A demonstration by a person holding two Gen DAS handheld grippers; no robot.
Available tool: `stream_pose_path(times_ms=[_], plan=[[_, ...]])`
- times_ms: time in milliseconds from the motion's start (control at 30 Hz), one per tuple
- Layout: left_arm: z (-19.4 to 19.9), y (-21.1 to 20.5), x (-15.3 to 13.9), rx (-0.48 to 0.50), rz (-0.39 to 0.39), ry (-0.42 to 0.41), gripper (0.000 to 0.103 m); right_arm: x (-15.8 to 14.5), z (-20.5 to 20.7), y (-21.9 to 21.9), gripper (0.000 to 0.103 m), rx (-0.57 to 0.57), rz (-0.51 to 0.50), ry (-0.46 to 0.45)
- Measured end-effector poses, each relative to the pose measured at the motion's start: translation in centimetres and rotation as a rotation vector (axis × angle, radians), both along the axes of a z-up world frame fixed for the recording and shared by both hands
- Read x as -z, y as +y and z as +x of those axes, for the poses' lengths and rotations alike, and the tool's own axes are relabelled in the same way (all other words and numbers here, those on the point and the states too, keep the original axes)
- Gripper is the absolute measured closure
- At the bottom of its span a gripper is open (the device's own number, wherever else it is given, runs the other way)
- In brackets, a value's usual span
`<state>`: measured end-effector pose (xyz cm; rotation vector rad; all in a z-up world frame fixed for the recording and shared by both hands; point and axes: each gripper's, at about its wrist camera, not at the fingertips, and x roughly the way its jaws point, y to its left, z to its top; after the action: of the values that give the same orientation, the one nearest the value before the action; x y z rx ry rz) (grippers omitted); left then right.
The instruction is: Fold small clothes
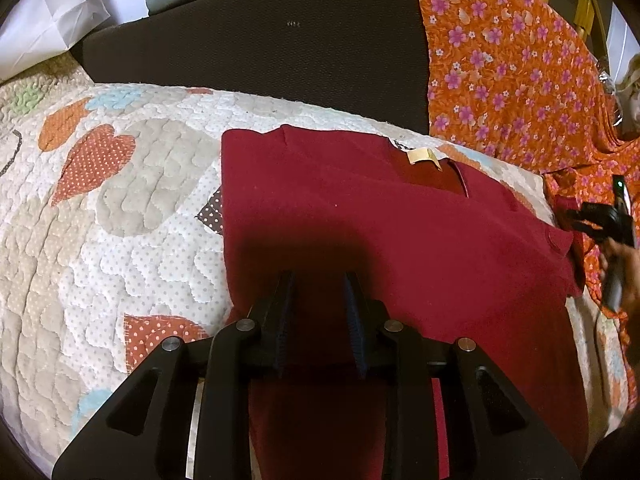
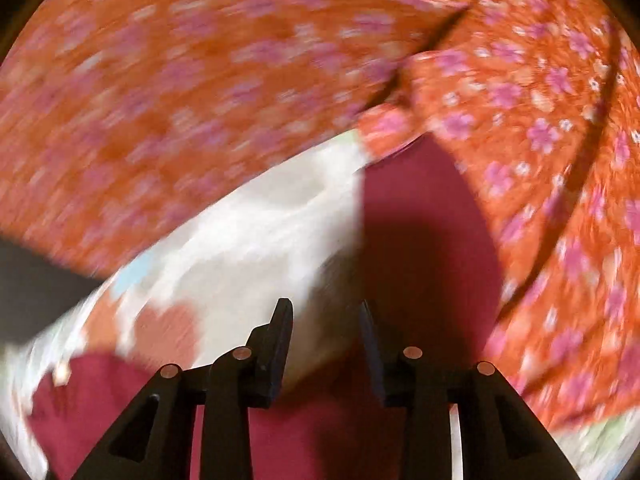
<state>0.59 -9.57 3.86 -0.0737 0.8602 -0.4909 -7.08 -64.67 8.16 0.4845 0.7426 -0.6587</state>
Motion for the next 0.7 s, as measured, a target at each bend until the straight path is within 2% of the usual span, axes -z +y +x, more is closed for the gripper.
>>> stream_pose_path(times_ms=[67,167,267,333,400,433,467,500,600,700], plan=[[0.0,-0.1,0.1,0.002,0.0,-0.003,0.072,0.0,0.6,-2.2,0.064,0.06,-0.027,-0.001],[0.0,-0.3,0.2,0.011,0.001,-0.009,0.067,0.7,1.9,-4.0,0.062,0.094,-0.018,0.004],[0.0,-0.4,0.2,0.01,0.0,-0.01,0.067,2.2,3.9,-5.0,0.061,0.104,-0.027,0.099],[0.2,-0.3,0.3,0.008,-0.01,-0.004,0.067,2.1,4.4,-4.9,0.062,0.108,-0.093,0.135],[0.3,-0.3,0.3,0.006,-0.013,-0.001,0.067,2.0,4.3,-5.3,0.074,0.096,-0.085,0.135],[0.3,-0.3,0.3,0.004,-0.013,0.0,0.067,1.9,4.0,-5.5,0.087,0.084,-0.08,0.129],[0.3,-0.2,0.2,0.001,-0.013,-0.001,0.067,1.5,3.4,-5.6,0.093,0.059,-0.054,0.102],[0.2,-0.1,0.1,-0.005,-0.012,-0.002,0.067,1.2,2.6,-5.8,0.095,0.043,-0.022,0.067],[0.3,0.4,-0.3,-0.026,-0.021,-0.004,0.067,-1.2,-0.7,-5.0,0.096,-0.04,0.101,-0.113],[0.5,1.1,-0.9,-0.05,-0.04,-0.009,0.067,-4.3,-2.5,-2.2,0.096,-0.158,0.12,-0.213]])
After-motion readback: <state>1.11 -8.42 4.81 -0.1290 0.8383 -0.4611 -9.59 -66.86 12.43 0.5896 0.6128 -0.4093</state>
